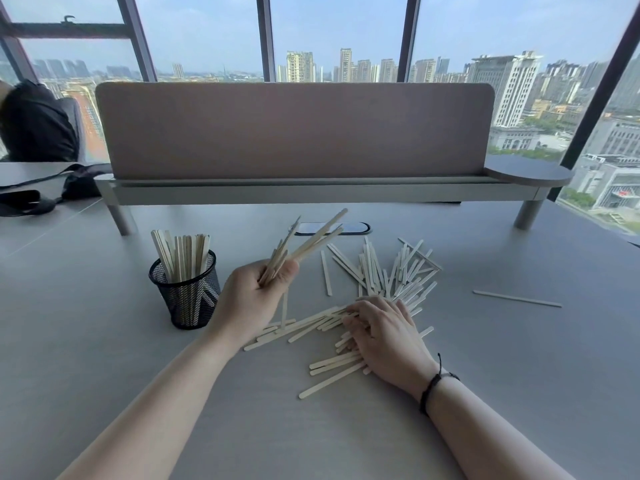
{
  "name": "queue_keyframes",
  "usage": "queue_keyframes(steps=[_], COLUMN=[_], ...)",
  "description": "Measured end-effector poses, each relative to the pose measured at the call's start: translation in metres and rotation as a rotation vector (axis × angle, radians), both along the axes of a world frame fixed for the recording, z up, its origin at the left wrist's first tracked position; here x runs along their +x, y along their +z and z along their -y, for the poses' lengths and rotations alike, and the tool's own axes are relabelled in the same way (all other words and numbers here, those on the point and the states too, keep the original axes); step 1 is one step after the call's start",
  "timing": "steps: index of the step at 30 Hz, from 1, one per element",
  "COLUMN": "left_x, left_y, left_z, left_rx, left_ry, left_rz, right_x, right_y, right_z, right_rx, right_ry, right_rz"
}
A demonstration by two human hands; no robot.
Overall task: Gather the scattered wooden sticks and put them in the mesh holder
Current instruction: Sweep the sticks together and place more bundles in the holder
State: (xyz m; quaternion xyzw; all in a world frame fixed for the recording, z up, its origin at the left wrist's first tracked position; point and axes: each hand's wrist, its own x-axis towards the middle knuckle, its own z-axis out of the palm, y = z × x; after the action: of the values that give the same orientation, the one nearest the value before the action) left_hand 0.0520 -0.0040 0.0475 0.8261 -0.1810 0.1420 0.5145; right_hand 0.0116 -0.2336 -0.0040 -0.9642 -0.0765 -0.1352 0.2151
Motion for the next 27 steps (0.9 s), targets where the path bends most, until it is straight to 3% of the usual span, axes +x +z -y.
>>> queue_keyframes(steps=[5, 9, 13, 27], left_x=[-0.001, -0.006, -0.005, -0.012], left_y=[-0.002, -0.004, -0.008, -0.013], left_z=[0.005, 0.010, 0.011, 0.027], left_rx=[-0.266, -0.467, -0.514, -0.535], left_ry=[-0.007, -0.054, -0.048, -0.061], left_rz=[-0.158, -0.239, -0.246, -0.180], right_x=[-0.002, -0.007, -0.006, 0.012], right_y=[0.002, 0.011, 0.013, 0.009], right_z=[-0.002, 0.009, 0.019, -0.014], right_rx=[-0.004, -0.090, -0.190, -0.181], right_ry=[0.029, 0.205, 0.258, 0.214], right_rz=[-0.038, -0.181, -0.191, 0.015])
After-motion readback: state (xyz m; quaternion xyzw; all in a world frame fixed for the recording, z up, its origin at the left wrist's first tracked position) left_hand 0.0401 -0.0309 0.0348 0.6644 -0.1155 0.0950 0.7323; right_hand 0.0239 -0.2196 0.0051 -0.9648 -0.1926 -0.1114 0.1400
